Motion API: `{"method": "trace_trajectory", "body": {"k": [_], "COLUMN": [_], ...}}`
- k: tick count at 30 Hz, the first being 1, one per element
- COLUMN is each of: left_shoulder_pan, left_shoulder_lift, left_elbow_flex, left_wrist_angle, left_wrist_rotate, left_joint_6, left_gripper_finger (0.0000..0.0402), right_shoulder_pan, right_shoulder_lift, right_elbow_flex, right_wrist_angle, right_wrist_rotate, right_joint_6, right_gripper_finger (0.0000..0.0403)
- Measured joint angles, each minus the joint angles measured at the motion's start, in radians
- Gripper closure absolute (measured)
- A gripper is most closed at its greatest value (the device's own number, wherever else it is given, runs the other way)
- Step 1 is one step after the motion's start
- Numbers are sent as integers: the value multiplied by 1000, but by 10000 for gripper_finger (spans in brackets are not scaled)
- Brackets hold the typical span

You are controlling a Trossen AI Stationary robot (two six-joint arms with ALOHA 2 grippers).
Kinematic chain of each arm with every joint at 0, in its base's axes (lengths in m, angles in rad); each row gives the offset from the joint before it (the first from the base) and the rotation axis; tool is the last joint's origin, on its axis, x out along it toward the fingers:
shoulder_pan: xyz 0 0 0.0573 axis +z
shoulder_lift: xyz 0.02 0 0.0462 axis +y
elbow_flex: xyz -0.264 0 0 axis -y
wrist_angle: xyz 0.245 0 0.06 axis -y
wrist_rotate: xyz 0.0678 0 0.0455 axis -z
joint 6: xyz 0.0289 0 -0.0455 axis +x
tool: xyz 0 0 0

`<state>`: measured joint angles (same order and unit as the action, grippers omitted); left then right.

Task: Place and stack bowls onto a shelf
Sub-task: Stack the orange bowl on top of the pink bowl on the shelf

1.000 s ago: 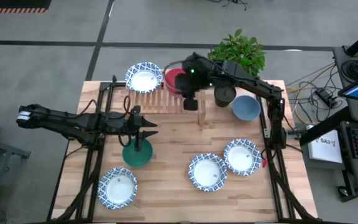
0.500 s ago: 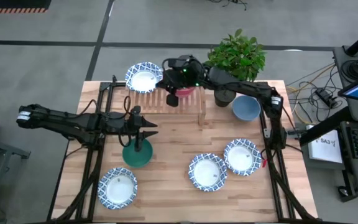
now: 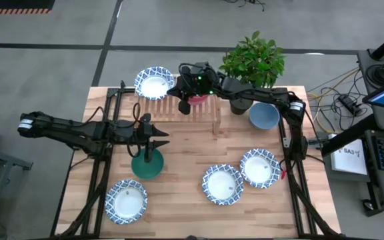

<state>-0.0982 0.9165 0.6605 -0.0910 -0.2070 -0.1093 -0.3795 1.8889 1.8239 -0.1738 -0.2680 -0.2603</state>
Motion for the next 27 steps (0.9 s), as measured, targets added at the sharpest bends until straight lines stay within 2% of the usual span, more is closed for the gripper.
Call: {"method": "trace_trajectory", "body": {"k": [27], "left_shoulder_pan": [0], "left_shoulder_lift": [0], "left_elbow_flex": [0], "left_wrist_angle": [0], "left_wrist_rotate": [0], "left_joint_6": [3], "left_gripper_finger": [288], "right_shoulder_pan": [-7], "right_shoulder_lift": [-19], "right_elbow_flex": [-66], "right_wrist_angle": [45], "right_wrist_rotate": [6], "right_joint_6": [37], "right_gripper_finger": [394]}}
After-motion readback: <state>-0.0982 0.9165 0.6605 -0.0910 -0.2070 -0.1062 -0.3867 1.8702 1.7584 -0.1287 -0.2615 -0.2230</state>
